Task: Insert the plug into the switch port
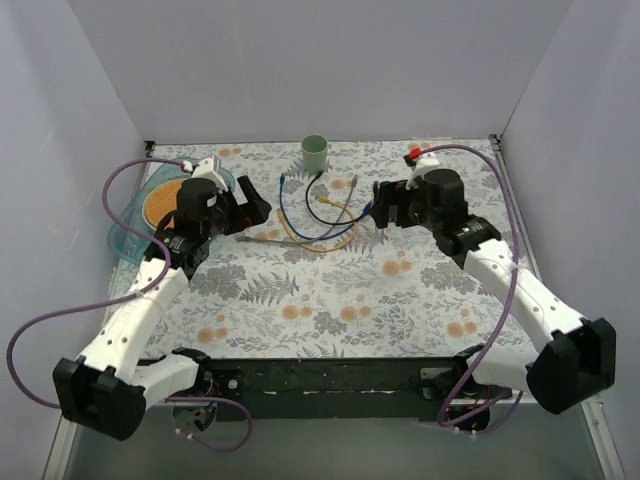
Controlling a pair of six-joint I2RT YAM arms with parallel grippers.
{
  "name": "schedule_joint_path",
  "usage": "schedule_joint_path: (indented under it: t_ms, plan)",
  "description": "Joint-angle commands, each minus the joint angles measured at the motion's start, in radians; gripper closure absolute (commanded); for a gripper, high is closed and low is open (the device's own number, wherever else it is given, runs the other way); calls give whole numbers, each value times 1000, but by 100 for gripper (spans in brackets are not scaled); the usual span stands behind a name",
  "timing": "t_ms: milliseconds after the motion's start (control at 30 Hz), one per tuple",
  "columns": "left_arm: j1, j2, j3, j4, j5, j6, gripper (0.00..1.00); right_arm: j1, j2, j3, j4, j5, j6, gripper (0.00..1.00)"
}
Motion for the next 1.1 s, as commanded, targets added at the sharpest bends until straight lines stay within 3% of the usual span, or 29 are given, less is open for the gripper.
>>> schedule_joint_path:
  t_ms: [0, 233, 467, 600, 733, 800, 1000, 1067]
  plan:
    - [3, 88, 27, 37, 80, -9, 2, 136, 166, 82, 14, 154, -85, 1]
    - [3, 195, 13, -24, 80, -58, 2, 238, 475, 255, 83, 171, -119, 7]
    - [3, 226, -30, -50, 100, -86, 2, 291, 777, 594, -2, 171, -166, 19]
    - [1, 209, -53, -70, 62, -113, 2, 304, 911, 690, -31, 160, -188, 28]
    - [3, 171, -94, -38, 77, -126, 2, 304, 976, 731, -39, 146, -192, 37]
    - [3, 160, -108, -23, 80, -130, 2, 304, 999, 732, -30, 128, -189, 53]
    - [3, 156, -105, -36, 82, -132, 2, 304, 1051, 738, -6, 172, -165, 54]
    - [3, 148, -107, -44, 78, -130, 2, 304, 1058, 740, 10, 177, -165, 59]
